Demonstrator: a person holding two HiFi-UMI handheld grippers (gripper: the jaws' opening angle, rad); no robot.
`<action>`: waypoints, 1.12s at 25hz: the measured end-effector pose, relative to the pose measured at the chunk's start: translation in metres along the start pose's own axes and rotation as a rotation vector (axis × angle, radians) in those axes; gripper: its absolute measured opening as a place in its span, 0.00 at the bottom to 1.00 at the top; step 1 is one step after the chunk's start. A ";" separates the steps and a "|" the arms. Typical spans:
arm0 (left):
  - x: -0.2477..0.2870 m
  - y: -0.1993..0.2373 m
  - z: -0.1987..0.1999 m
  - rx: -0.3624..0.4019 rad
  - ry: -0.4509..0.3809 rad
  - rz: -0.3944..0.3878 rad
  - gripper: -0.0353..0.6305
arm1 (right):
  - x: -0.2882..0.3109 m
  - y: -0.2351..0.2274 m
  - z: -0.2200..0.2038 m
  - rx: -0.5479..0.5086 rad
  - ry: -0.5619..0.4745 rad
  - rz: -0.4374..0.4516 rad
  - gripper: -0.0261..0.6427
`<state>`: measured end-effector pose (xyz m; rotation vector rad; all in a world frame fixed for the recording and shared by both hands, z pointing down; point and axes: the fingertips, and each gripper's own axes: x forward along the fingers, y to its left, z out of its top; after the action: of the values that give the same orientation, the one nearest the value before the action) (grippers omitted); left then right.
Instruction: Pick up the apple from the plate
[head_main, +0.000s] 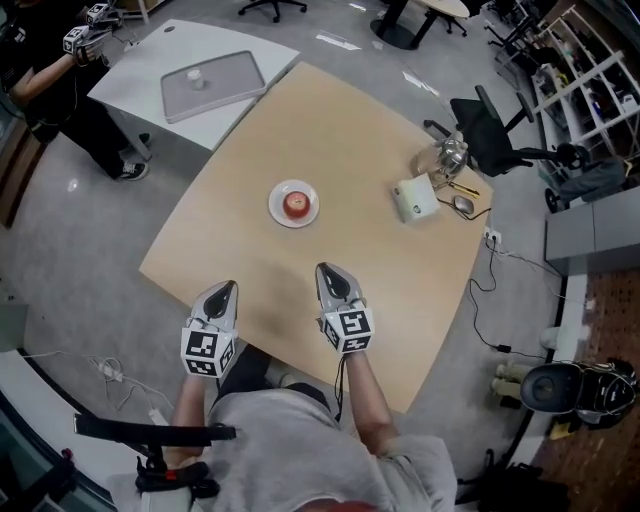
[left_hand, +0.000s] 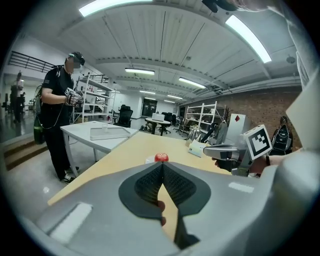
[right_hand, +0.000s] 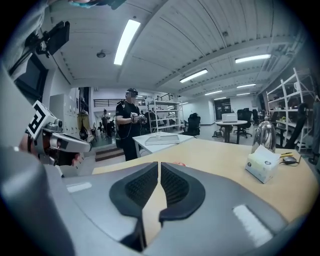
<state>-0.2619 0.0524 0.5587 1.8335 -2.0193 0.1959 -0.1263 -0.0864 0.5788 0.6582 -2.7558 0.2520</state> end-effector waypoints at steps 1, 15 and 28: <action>0.002 0.003 -0.001 -0.002 0.007 -0.001 0.08 | 0.007 -0.001 0.000 -0.008 0.005 0.005 0.08; 0.024 0.035 -0.031 -0.038 0.068 -0.023 0.08 | 0.104 -0.025 -0.024 -0.035 0.081 0.016 0.21; 0.031 0.057 -0.051 -0.082 0.118 -0.025 0.08 | 0.169 -0.045 -0.055 -0.073 0.169 -0.029 0.44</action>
<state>-0.3096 0.0499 0.6262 1.7535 -1.8953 0.2059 -0.2362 -0.1829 0.6893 0.6268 -2.5794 0.1901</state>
